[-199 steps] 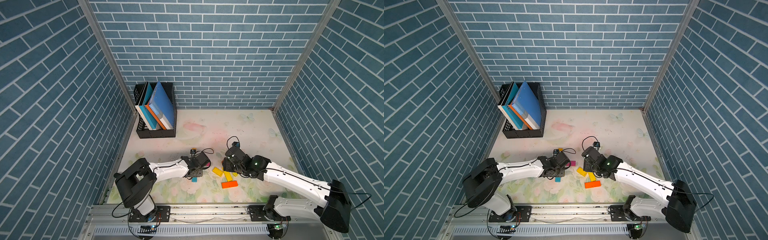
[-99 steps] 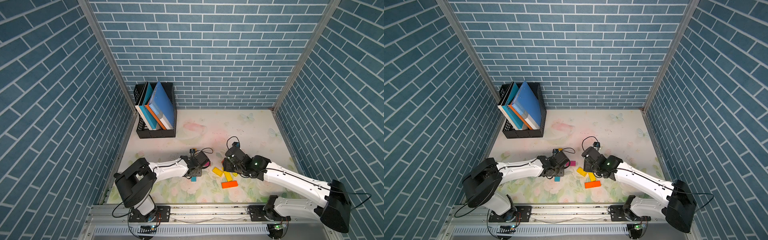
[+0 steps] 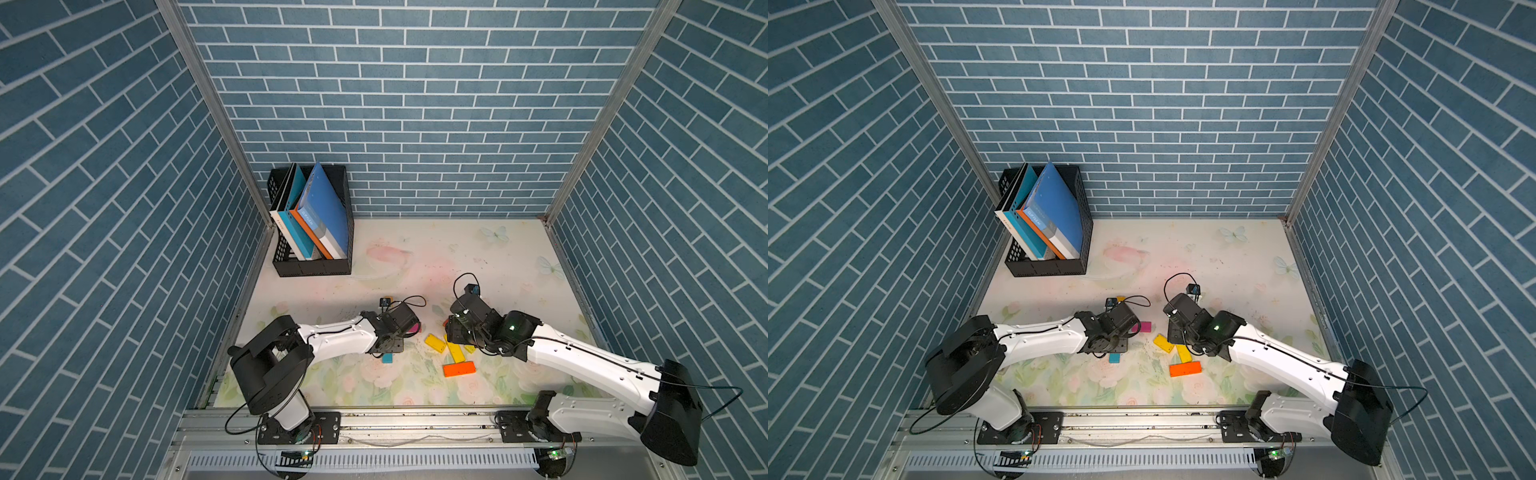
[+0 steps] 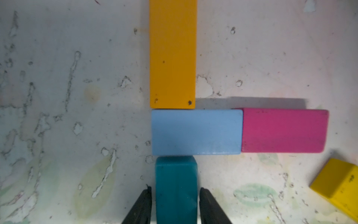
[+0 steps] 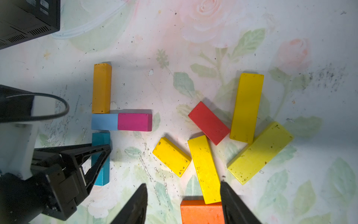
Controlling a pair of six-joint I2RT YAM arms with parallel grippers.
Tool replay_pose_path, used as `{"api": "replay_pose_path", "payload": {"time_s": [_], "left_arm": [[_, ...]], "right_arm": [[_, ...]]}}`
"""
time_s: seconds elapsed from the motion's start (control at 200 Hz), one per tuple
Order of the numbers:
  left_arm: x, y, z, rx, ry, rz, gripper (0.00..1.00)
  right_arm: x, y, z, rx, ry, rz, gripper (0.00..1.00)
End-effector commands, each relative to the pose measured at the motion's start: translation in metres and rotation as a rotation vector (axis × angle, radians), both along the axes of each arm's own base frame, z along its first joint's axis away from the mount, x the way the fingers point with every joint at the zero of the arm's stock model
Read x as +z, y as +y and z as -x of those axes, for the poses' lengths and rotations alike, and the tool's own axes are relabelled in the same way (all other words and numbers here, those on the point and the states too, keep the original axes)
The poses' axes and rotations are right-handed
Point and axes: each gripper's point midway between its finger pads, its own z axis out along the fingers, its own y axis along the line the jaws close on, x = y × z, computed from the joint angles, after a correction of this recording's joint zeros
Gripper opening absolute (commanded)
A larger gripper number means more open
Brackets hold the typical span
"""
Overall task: Assemble the letter h with building blocks
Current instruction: Assemble the building block at the center of the board.
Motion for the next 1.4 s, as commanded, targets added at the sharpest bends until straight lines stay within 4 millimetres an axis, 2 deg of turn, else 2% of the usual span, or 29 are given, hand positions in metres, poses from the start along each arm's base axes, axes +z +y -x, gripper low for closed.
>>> {"api": "replay_pose_path", "payload": {"time_s": [0.0, 0.675, 1.21, 1.255, 1.33, 1.395], "left_arm": [[-0.003, 0.003, -0.003, 0.003, 0.0, -0.028, 0.42], [-0.004, 0.001, -0.007, 0.006, -0.006, -0.037, 0.32], [-0.003, 0.005, -0.01, 0.037, -0.015, -0.04, 0.29], [-0.003, 0.005, -0.01, 0.036, -0.014, -0.04, 0.32], [-0.003, 0.005, -0.01, 0.035, -0.012, -0.042, 0.52], [-0.003, 0.006, -0.01, 0.035, -0.012, -0.044, 0.56]], "right_arm": [[-0.004, -0.007, 0.0, -0.035, 0.003, 0.01, 0.61], [-0.012, -0.007, 0.001, -0.035, 0.012, 0.016, 0.61], [-0.016, -0.008, 0.003, -0.029, 0.017, 0.019, 0.61], [-0.015, -0.007, 0.002, -0.03, 0.016, 0.017, 0.61], [-0.015, -0.007, 0.002, -0.028, 0.017, 0.017, 0.61], [-0.013, -0.007, 0.002, -0.028, 0.014, 0.015, 0.61]]}}
